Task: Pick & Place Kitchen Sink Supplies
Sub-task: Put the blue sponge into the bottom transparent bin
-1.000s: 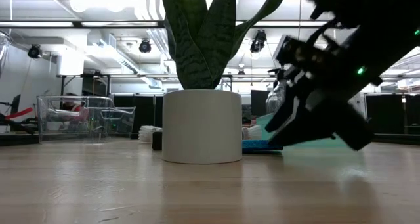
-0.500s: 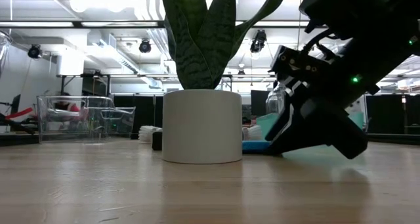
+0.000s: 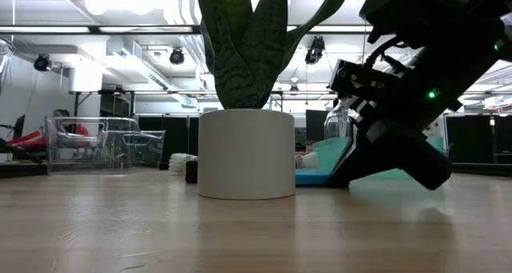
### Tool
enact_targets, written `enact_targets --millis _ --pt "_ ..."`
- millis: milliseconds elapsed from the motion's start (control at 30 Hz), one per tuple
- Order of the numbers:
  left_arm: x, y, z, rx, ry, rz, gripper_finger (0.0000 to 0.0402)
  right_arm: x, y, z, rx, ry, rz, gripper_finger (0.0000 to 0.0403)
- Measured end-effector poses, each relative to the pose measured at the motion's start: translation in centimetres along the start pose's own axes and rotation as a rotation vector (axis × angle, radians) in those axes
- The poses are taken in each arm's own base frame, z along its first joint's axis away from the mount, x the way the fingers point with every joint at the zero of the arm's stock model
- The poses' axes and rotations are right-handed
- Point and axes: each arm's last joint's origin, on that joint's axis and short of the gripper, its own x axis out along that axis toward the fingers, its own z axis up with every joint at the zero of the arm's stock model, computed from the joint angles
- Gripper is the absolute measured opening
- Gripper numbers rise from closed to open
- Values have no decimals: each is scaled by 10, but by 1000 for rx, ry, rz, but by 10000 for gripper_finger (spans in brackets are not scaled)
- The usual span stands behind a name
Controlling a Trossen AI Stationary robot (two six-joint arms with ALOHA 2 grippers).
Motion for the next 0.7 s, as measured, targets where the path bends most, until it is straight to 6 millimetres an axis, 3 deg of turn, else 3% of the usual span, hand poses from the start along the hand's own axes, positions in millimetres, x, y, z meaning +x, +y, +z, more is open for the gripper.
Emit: enact_targets --millis 333,700 --pt "0 0 0 2 2 0 234 -32 7 14 -14 173 66 11" --pt "0 0 -1 13 9 0 234 -69 29 31 16 303 234 11"
